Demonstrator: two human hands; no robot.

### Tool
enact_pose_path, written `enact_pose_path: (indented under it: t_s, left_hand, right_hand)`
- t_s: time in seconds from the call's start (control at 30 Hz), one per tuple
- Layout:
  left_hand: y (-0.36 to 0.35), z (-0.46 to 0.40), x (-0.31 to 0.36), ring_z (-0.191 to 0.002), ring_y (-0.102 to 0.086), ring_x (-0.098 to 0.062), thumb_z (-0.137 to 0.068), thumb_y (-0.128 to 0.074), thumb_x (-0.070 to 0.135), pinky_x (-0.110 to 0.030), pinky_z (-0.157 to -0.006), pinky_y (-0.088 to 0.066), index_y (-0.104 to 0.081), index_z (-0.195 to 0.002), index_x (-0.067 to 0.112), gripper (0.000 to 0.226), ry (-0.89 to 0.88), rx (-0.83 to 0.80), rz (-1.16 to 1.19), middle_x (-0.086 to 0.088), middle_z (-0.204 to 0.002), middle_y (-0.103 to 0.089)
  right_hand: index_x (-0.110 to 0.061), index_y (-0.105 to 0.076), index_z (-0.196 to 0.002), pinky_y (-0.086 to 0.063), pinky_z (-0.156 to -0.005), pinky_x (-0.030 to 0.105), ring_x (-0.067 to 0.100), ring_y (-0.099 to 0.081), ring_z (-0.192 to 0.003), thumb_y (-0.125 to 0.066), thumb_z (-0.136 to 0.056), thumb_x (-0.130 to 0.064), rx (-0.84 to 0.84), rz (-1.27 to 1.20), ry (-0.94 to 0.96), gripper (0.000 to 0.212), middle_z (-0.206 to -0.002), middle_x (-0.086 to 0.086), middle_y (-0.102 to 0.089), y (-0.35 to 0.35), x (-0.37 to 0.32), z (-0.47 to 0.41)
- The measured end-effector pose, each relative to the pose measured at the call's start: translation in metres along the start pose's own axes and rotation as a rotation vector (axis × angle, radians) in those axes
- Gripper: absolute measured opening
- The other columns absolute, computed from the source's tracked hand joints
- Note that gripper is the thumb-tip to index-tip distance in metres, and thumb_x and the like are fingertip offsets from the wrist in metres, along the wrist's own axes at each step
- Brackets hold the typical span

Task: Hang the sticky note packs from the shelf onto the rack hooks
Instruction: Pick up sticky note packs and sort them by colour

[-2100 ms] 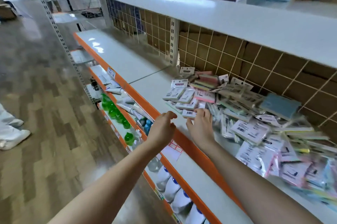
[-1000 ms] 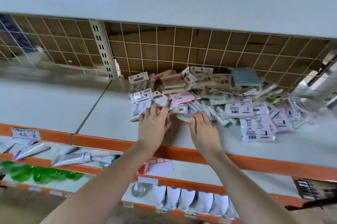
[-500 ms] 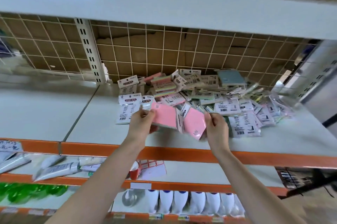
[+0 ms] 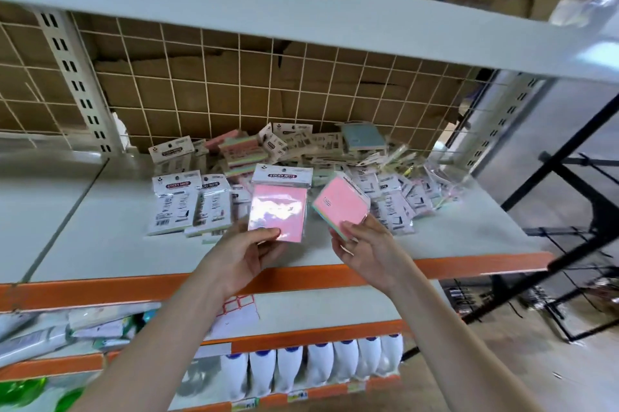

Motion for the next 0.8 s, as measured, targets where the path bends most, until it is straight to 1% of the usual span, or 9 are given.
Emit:
enact_pose_path:
  t_s: [0.07,0.2,0.3,0.37,0.43,0.47,0.57,0.63,0.8]
  left_hand:
    - [-0.011,0.001,-0.005,-0.066,-0.069,-0.02,-0.07,-0.061,-0.009,-0.025,-0.056,-0.058,-0.059,-0.104,0.015,0.042,0.029,-0.059,-0.022,-0.011,-0.093,-0.068]
    - [-0.037,0.001,-0.013,-0.059,-0.069,-0.019,-0.063,-0.065,-0.007,-0.024,-0.049,-0.056,-0.062,-0.105,0.019,0.05,0.061,-0.15,-0.107,-0.01,-0.091,-0.07]
    - [-0.062,-0.002,-0.023,-0.069,-0.072,-0.021,-0.065,-0.068,0.002,-0.03,-0.051,-0.058,-0.065,-0.098,0.015,0.036,0.083,-0.171,-0.106,-0.007,-0.088,-0.073]
    - [-0.082,-0.005,-0.035,-0.068,-0.071,-0.019,-0.067,-0.071,0.019,-0.033,-0.049,-0.057,-0.065,-0.093,0.014,0.027,0.117,-0.154,-0.095,-0.006,-0.083,-0.073]
    - [-0.103,-0.008,-0.05,-0.063,-0.071,-0.019,-0.071,-0.066,0.039,-0.033,-0.045,-0.055,-0.063,-0.093,0.015,0.034,0.147,-0.129,-0.154,-0.005,-0.075,-0.072]
    - [-0.115,-0.009,-0.059,-0.062,-0.071,-0.021,-0.073,-0.062,0.047,-0.033,-0.044,-0.055,-0.063,-0.095,0.015,0.039,0.158,-0.131,-0.186,-0.006,-0.073,-0.072]
    - [-0.155,-0.012,-0.088,-0.062,-0.071,-0.022,-0.074,-0.054,0.056,-0.034,-0.044,-0.055,-0.063,-0.097,0.017,0.046,0.158,-0.194,-0.26,-0.006,-0.073,-0.073]
    - [-0.183,-0.011,-0.109,-0.065,-0.072,-0.021,-0.078,-0.053,0.055,-0.034,-0.047,-0.055,-0.064,-0.097,0.019,0.043,0.161,-0.238,-0.291,-0.004,-0.076,-0.074]
    - [-0.251,-0.004,-0.165,-0.08,-0.072,-0.026,-0.071,-0.06,0.055,-0.038,-0.055,-0.058,-0.064,-0.11,0.017,0.054,0.195,-0.328,-0.286,-0.008,-0.093,-0.074]
  right_hand:
    - [-0.014,-0.059,-0.113,-0.055,-0.068,0.034,0.028,-0.07,-0.083,-0.067,-0.069,0.003,-0.009,-0.017,0.01,0.048,-0.099,0.013,-0.071,0.008,-0.007,0.002]
    - [-0.017,-0.06,-0.107,-0.056,-0.067,0.037,0.027,-0.071,-0.086,-0.068,-0.076,-0.01,0.049,-0.091,0.038,0.033,-0.108,0.013,-0.069,0.028,-0.024,0.012]
    - [-0.017,-0.056,-0.12,-0.056,-0.062,0.033,0.027,-0.064,-0.099,-0.069,-0.08,-0.026,0.171,-0.109,0.071,0.043,-0.118,0.012,-0.064,0.049,-0.044,0.024]
    - [-0.016,-0.057,-0.113,-0.055,-0.056,0.03,0.02,-0.068,-0.088,-0.066,-0.087,-0.026,0.237,-0.141,0.104,0.028,-0.1,0.008,-0.07,0.067,-0.061,0.034]
    - [-0.017,-0.058,-0.099,-0.053,-0.051,0.027,0.009,-0.069,-0.06,-0.065,-0.09,-0.023,0.283,-0.158,0.134,0.013,-0.071,-0.002,-0.072,0.086,-0.078,0.049]
    - [-0.018,-0.058,-0.095,-0.052,-0.052,0.027,0.007,-0.067,-0.053,-0.064,-0.09,-0.022,0.3,-0.142,0.154,0.008,-0.066,-0.004,-0.07,0.098,-0.087,0.056]
    - [-0.018,-0.058,-0.09,-0.053,-0.053,0.03,0.011,-0.067,-0.061,-0.062,-0.091,-0.016,0.305,-0.063,0.223,0.004,-0.077,-0.001,-0.066,0.132,-0.114,0.086]
    - [-0.018,-0.057,-0.103,-0.056,-0.058,0.034,0.015,-0.066,-0.077,-0.061,-0.091,-0.011,0.305,-0.07,0.272,0.014,-0.09,0.001,-0.066,0.157,-0.131,0.109]
    - [-0.016,-0.057,-0.106,-0.053,-0.047,0.028,0.018,-0.068,-0.078,-0.058,-0.091,-0.008,0.4,0.035,0.365,0.017,-0.102,0.008,-0.064,0.22,-0.168,0.176]
Point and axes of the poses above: each hand's wrist, its own z-axis away from the middle knuckle, its own y-axis out of the back of the hand, x = y × z, the point moved 6 cm from there along -z, towards the middle knuckle
